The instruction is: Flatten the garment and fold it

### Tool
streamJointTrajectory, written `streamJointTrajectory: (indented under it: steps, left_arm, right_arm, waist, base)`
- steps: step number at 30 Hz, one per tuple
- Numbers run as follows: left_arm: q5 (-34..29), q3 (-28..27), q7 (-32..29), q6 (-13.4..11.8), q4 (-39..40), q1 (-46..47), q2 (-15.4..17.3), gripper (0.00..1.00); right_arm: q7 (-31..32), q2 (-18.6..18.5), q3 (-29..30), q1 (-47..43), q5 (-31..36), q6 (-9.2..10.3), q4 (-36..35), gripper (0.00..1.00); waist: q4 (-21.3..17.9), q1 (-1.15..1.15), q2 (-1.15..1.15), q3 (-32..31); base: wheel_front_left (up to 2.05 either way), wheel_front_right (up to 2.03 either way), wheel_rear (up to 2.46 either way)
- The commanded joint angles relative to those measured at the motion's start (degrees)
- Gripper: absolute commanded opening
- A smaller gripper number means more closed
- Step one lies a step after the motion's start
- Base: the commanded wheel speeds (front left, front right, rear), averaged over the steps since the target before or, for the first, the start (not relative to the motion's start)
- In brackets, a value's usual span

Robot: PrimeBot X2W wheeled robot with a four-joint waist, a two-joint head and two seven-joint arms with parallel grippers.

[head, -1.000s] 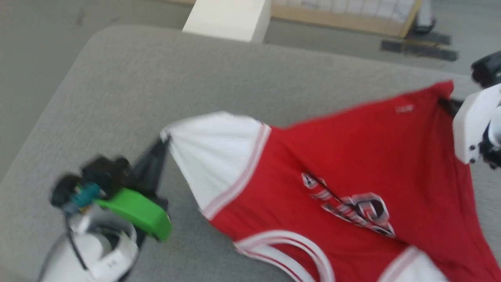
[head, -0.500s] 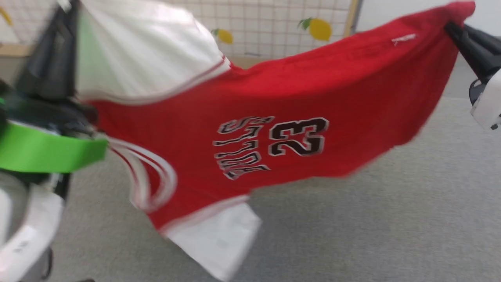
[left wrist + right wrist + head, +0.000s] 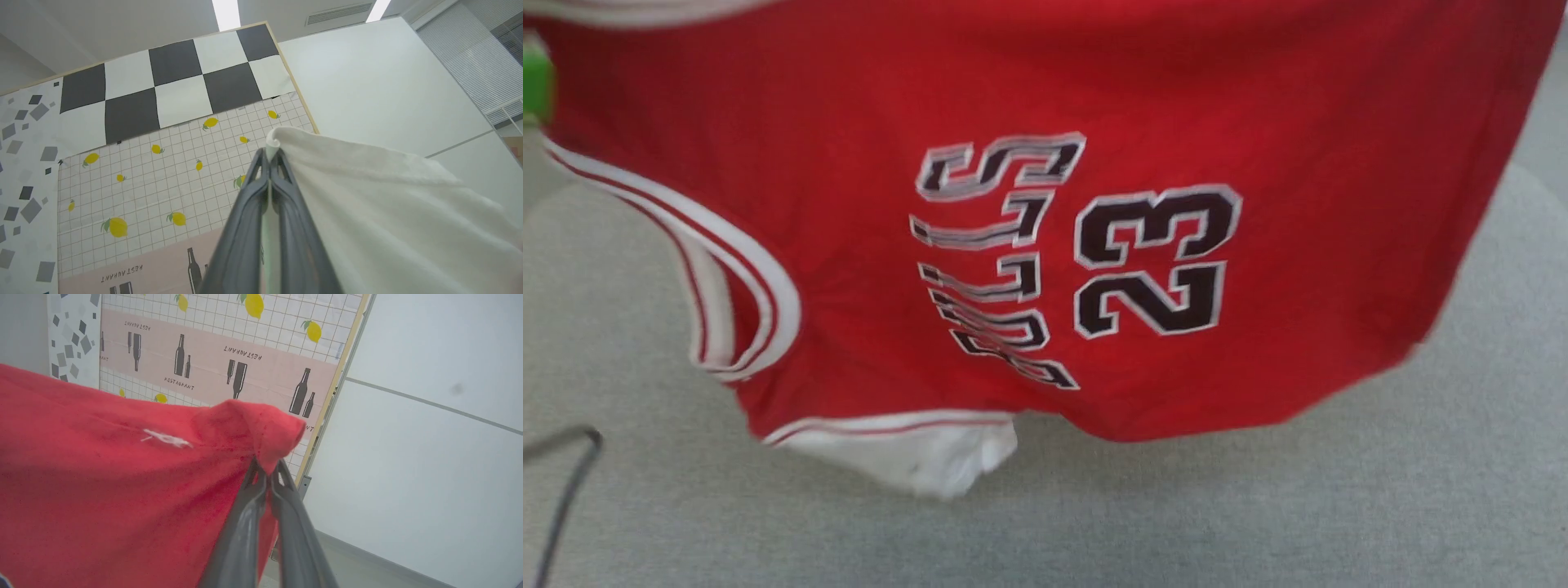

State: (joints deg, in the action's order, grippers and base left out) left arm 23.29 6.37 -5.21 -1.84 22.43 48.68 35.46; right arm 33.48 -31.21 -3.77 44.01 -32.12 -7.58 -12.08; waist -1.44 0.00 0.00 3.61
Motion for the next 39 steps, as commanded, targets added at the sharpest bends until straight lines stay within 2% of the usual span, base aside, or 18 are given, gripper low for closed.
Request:
streamJointTrajectory:
  steps: [1, 7, 14, 17, 24, 31, 35, 39]
  left_arm:
    - [0.32, 0.12, -0.20, 0.69, -2.00, 3.22, 0.50, 0.00]
    - [0.11, 1.68, -0.55, 4.11, -13.54, 16.42, 1.35, 0.00]
    - [-3.39, 5.95, 2.76, 7.11, -29.03, 32.83, 0.78, 0.00]
    - [-5.09, 6.95, 5.40, 7.38, -35.26, 38.87, 0.05, 0.00]
    - [-7.76, 8.33, 14.08, 6.98, -47.96, 49.58, -3.09, 0.00]
    - [-7.53, 11.42, 17.70, 8.06, -55.98, 48.73, -5.54, 0.00]
    - [-6.31, 12.25, 19.03, 8.30, -58.22, 41.71, -6.37, 0.00]
    - [-5.19, 13.10, 19.86, 8.23, -58.23, 29.75, -7.25, 0.00]
  right_arm:
    - [-0.87, 0.38, 0.13, 2.21, 0.59, 0.09, 0.68, 0.00]
    - [-5.36, -0.14, -2.99, 11.41, 3.20, 0.09, 6.07, 0.00]
    - [-15.18, 1.30, -8.76, 25.26, 6.25, 0.09, 19.38, 0.00]
    - [-20.08, 2.04, -12.18, 30.85, 8.23, 0.09, 24.99, 0.00]
    - [-29.70, 5.07, -15.92, 41.70, 10.32, 0.09, 38.82, 0.00]
    - [-35.67, 7.15, -19.65, 43.38, 11.28, 0.09, 47.97, 0.00]
    - [-38.85, 8.41, -22.55, 39.43, 10.85, 0.09, 51.85, 0.00]
    - [-41.47, 9.58, -26.22, 32.99, 10.37, 0.09, 55.17, 0.00]
  waist:
    - [-1.21, 0.00, 0.00, 5.19]
    - [-2.85, 0.00, 0.00, 13.36]
    - [-4.64, 0.00, 0.00, 21.76]
    - [-5.27, 0.00, 0.00, 24.30]
    - [-4.80, 0.00, 0.00, 28.07]
    - [-3.24, 0.00, 0.00, 29.68]
    - [-2.25, 0.00, 0.00, 28.72]
    - [-1.12, 0.00, 0.00, 25.81]
  base:
    - [0.00, 0.00, 0.00]
    - [0.00, 0.00, 0.00]
    - [0.00, 0.00, 0.00]
    - [0.00, 0.00, 0.00]
    - [0.00, 0.00, 0.00]
    - [0.00, 0.00, 0.00]
    - [0.00, 0.00, 0.00]
    - [0.00, 0.00, 0.00]
